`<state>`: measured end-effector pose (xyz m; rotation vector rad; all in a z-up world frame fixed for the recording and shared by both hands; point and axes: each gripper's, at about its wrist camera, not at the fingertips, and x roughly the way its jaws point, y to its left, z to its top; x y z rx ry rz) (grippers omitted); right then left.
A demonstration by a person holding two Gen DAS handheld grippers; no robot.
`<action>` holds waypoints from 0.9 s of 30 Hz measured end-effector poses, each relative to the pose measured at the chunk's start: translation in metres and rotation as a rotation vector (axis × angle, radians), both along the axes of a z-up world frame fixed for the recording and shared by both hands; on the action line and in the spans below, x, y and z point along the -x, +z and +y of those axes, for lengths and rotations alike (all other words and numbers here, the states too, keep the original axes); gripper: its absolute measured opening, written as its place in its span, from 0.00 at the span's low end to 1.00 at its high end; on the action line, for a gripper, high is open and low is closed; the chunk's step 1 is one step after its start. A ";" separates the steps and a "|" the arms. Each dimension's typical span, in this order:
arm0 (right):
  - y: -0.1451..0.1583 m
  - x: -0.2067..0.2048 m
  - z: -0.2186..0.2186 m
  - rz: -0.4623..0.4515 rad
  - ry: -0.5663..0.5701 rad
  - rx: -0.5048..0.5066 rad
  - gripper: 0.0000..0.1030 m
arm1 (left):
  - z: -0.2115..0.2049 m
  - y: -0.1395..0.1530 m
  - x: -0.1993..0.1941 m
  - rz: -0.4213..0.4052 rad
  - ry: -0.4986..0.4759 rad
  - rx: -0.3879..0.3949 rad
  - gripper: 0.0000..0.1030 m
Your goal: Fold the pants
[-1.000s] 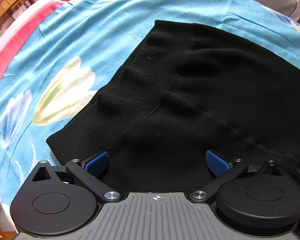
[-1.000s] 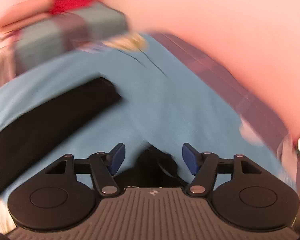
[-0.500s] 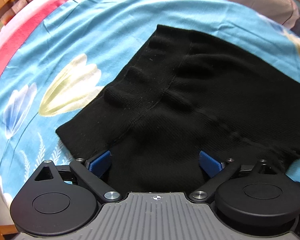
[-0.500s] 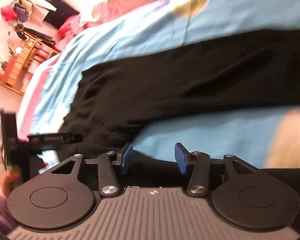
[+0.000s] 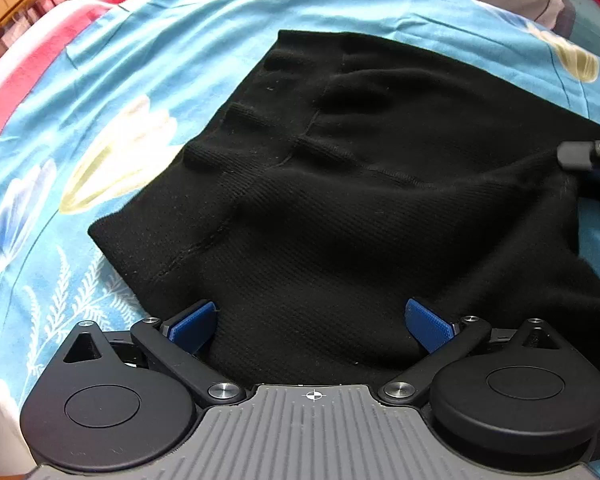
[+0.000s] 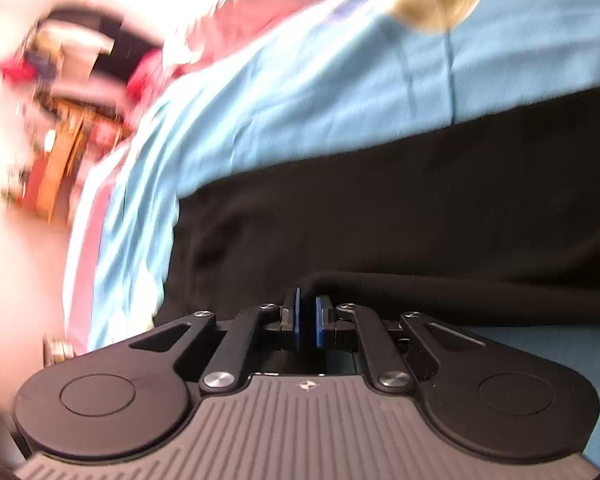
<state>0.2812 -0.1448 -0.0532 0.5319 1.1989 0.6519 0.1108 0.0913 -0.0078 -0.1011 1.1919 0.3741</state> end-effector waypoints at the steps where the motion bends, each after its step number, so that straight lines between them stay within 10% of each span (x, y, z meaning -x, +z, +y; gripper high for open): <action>1: -0.003 -0.004 0.001 0.026 -0.004 0.003 0.09 | -0.001 -0.001 -0.001 0.002 -0.003 -0.007 1.00; 5: 0.005 0.008 0.001 0.015 0.050 0.032 0.21 | -0.002 -0.003 -0.001 0.001 -0.006 -0.015 1.00; 8: 0.010 0.030 0.000 -0.004 0.099 0.033 0.56 | -0.002 -0.003 -0.001 -0.001 -0.009 -0.019 1.00; 11: 0.002 0.042 0.012 -0.001 0.175 0.067 0.43 | -0.002 -0.004 -0.001 0.003 -0.008 -0.021 1.00; 13: -0.004 0.042 0.025 -0.025 0.193 0.154 0.18 | -0.002 -0.003 -0.002 0.015 -0.006 -0.023 1.00; 17: 0.009 0.042 0.024 -0.061 0.124 0.186 0.22 | 0.000 0.001 -0.007 0.047 -0.004 -0.028 1.00; 23: 0.059 0.105 0.023 -0.384 0.284 0.308 0.24 | 0.009 0.001 -0.007 0.065 0.013 0.000 1.00; 27: 0.059 0.154 0.029 -0.411 0.503 0.331 0.25 | 0.007 -0.001 -0.010 0.073 0.006 -0.008 1.00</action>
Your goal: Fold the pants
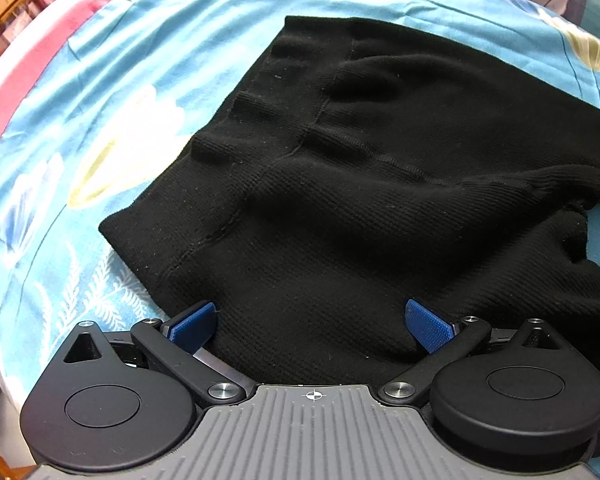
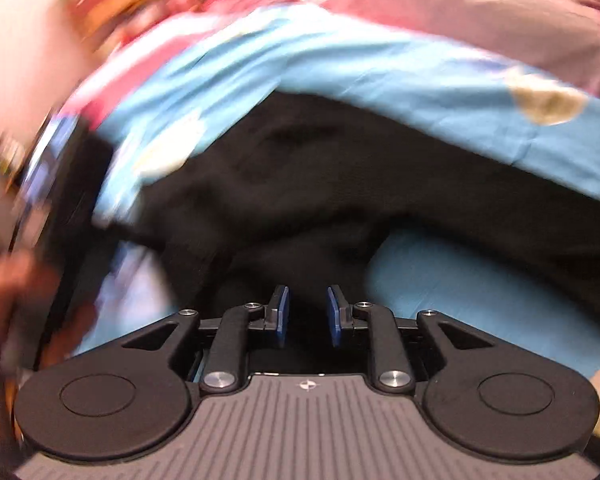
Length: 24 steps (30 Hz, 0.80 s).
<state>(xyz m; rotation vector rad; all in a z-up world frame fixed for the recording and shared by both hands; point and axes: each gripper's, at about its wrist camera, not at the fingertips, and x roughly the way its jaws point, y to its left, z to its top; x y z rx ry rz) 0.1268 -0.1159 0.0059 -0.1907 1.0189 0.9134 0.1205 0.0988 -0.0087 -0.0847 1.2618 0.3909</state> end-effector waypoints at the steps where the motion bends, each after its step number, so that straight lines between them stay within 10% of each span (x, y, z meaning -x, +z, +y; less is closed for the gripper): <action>1: -0.004 0.010 0.003 -0.011 0.047 0.032 0.26 | 0.000 0.000 -0.001 0.001 -0.002 -0.001 1.00; 8: -0.039 0.045 0.026 -0.159 0.188 0.220 0.52 | 0.001 -0.003 -0.004 0.001 -0.012 0.000 1.00; 9: -0.040 0.048 0.028 -0.181 0.192 0.220 0.49 | 0.001 -0.004 -0.004 0.001 -0.012 0.000 1.00; 11: -0.041 0.049 0.027 -0.176 0.161 0.221 0.08 | 0.003 -0.004 -0.004 0.000 -0.013 0.003 1.00; 15: -0.039 0.089 0.020 -0.177 0.275 0.222 0.06 | 0.009 -0.003 0.007 -0.012 -0.022 0.027 1.00; 20: -0.023 0.072 0.011 -0.126 0.117 0.161 0.13 | 0.015 -0.004 0.009 -0.016 -0.022 0.046 1.00; 24: -0.013 0.062 -0.012 -0.144 0.012 0.176 0.49 | 0.010 -0.006 0.002 -0.004 -0.021 0.021 1.00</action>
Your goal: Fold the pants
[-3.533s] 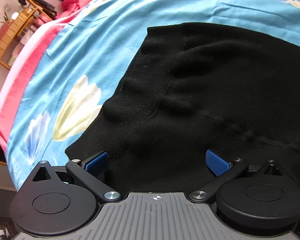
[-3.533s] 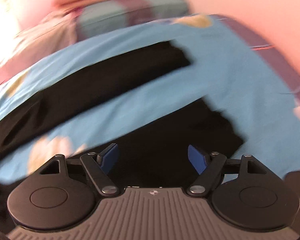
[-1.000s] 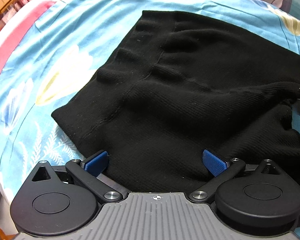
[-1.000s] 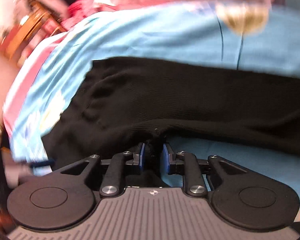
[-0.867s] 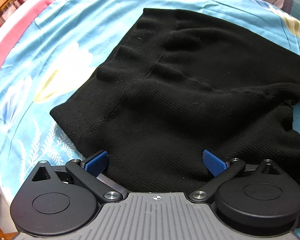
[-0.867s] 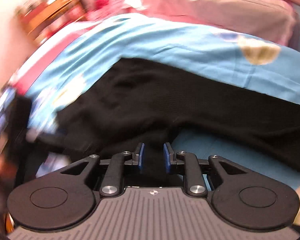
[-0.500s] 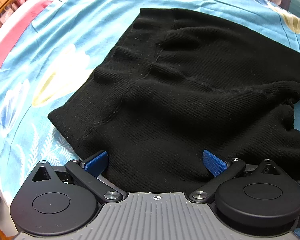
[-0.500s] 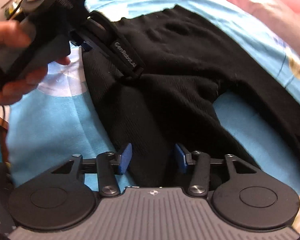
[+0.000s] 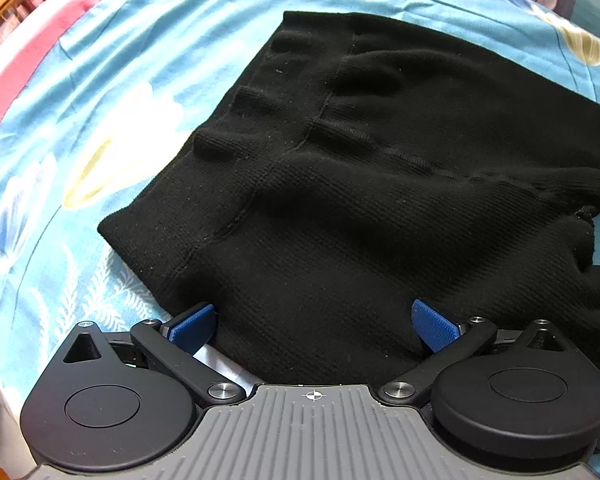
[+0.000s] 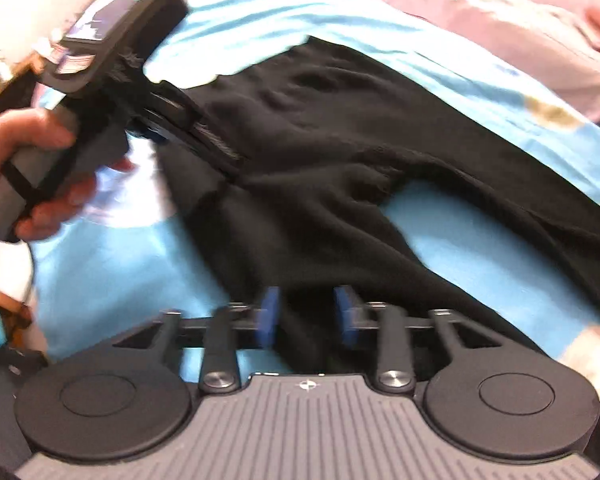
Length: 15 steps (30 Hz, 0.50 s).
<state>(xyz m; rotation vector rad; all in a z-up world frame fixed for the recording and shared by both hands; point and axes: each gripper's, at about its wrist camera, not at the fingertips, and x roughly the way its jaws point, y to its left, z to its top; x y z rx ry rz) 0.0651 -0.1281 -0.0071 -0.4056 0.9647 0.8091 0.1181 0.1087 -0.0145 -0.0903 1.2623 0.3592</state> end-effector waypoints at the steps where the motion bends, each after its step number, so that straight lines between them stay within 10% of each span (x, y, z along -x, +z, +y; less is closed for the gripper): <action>1: -0.005 -0.001 -0.006 0.012 -0.017 0.029 0.49 | 0.000 0.000 -0.001 0.001 0.000 -0.002 1.00; 6: -0.010 0.003 -0.028 0.159 -0.029 0.064 0.51 | 0.000 -0.003 -0.008 0.010 0.001 -0.002 1.00; 11: 0.009 -0.009 -0.054 0.053 -0.182 0.044 0.50 | -0.001 -0.004 -0.011 0.012 0.003 -0.007 1.00; 15: -0.018 -0.019 -0.069 0.147 -0.265 0.119 0.53 | -0.002 -0.004 -0.012 0.015 0.009 -0.004 1.00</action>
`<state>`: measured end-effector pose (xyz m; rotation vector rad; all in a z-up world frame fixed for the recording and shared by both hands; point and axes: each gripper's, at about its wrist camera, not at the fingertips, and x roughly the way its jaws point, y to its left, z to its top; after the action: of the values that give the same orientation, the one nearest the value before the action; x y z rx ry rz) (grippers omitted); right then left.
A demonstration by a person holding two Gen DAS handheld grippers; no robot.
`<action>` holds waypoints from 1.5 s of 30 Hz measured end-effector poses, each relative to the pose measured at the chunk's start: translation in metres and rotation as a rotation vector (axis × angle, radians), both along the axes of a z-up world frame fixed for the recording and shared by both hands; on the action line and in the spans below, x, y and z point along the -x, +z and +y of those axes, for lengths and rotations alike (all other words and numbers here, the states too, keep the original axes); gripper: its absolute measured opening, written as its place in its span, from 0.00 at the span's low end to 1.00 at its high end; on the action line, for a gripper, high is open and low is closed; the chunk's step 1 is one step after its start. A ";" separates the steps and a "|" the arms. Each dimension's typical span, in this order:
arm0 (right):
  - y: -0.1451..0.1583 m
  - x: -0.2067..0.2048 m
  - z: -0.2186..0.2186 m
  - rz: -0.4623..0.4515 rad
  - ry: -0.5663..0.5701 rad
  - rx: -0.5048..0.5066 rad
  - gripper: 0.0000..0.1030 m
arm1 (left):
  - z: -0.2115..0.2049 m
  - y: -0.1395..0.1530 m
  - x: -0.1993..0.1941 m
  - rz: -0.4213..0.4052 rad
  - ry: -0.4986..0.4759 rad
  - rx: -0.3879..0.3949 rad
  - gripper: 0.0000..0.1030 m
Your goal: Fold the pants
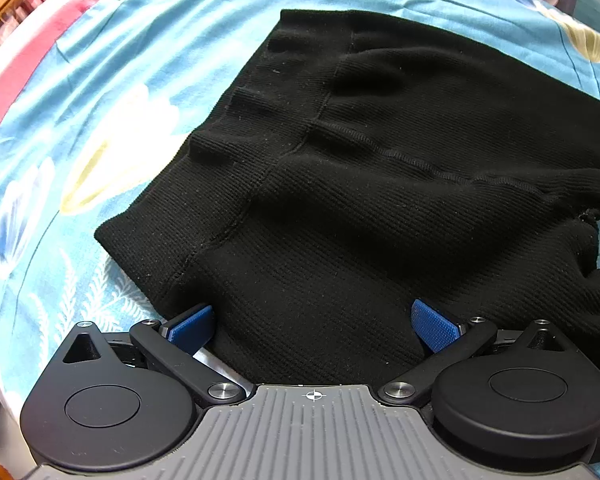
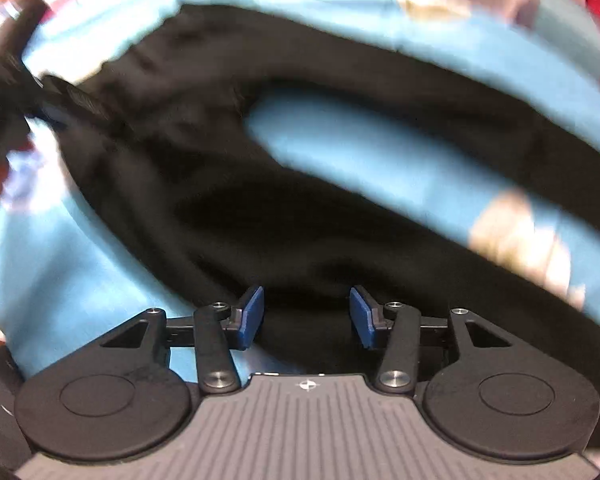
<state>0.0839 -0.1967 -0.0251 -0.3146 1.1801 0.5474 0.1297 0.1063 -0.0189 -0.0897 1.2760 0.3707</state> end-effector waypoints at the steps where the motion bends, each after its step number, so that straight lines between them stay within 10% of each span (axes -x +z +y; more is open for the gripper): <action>1: 0.000 0.006 -0.004 -0.018 -0.007 -0.018 0.54 | 0.000 0.000 0.000 0.001 0.000 0.002 1.00; 11: 0.018 0.023 -0.041 0.028 -0.131 -0.143 0.60 | 0.010 0.018 0.011 0.005 0.018 0.058 1.00; 30: 0.015 0.035 -0.210 0.069 -0.829 -0.392 0.47 | 0.109 0.020 0.061 -0.157 0.333 0.456 1.00; 45: -0.022 0.038 -0.307 0.073 -1.274 -0.647 0.46 | 0.118 0.018 0.051 -0.184 0.365 0.502 1.00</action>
<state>0.0455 -0.5040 -0.0474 0.9792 0.9753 -0.2164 0.0792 0.2247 -0.0005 -0.7739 1.1443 0.3367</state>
